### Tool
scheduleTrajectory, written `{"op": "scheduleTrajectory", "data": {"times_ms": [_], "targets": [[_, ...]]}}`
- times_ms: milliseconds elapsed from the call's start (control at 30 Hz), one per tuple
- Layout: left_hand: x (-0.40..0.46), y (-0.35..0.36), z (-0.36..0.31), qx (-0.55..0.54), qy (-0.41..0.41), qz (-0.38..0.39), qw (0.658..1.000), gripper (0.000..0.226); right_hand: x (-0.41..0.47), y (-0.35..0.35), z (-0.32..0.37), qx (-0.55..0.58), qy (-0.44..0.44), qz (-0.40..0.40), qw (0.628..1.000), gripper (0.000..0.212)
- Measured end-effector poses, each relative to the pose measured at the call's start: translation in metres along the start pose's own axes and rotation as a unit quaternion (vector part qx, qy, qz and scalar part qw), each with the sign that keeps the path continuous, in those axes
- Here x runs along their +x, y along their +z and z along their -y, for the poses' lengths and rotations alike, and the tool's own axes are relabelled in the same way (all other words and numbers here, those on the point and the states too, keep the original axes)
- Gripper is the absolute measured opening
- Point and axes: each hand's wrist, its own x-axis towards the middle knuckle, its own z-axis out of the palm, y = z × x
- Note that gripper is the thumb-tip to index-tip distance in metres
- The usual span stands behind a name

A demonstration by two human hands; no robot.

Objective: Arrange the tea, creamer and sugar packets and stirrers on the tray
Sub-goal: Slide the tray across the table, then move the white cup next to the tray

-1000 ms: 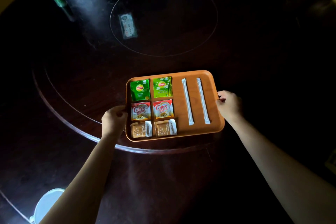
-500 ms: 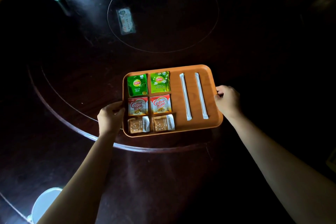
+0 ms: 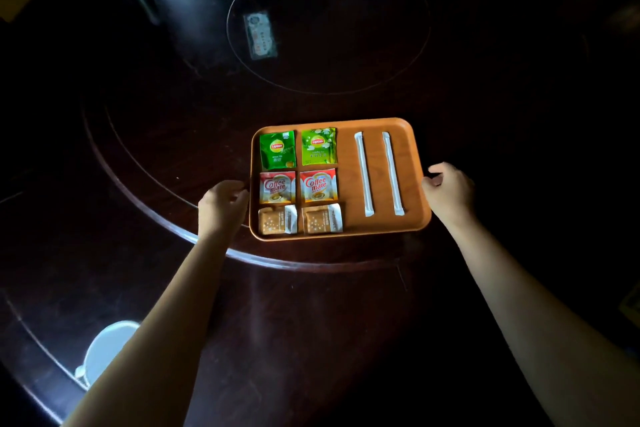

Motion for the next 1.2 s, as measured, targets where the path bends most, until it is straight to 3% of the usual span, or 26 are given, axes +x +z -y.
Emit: {"op": "scheduleTrajectory", "data": {"times_ms": [133,233,433,600,833,1000,1200], "targets": [[-0.05,-0.009,0.015,0.009,0.061,-0.072,0.995,0.015,-0.051,0.003,-0.004,0.054,-0.028,-0.036,0.998,0.018],[-0.099,-0.014,0.035,0.053,0.087,-0.091,0.991,0.011,-0.107,0.015,0.001,0.092,-0.106,-0.045,0.989,0.017],[-0.171,-0.011,0.105,0.171,0.182,-0.022,0.968,0.017,-0.196,0.056,-0.005,0.052,-0.332,0.001,0.942,0.018],[-0.21,-0.008,0.141,0.211,0.131,0.001,0.969,0.027,-0.222,0.09,-0.007,-0.04,-0.446,0.091,0.89,0.034],[-0.23,-0.043,0.174,0.278,0.083,-0.074,0.954,0.048,-0.231,0.123,0.007,-0.243,-0.45,0.21,0.833,0.06],[-0.216,-0.077,0.201,0.301,0.02,-0.104,0.948,0.06,-0.235,0.128,0.005,-0.257,-0.451,0.201,0.831,0.062],[-0.188,-0.112,0.214,0.228,-0.018,-0.083,0.97,0.099,-0.236,0.126,0.007,-0.253,-0.445,0.195,0.837,0.062]]}}
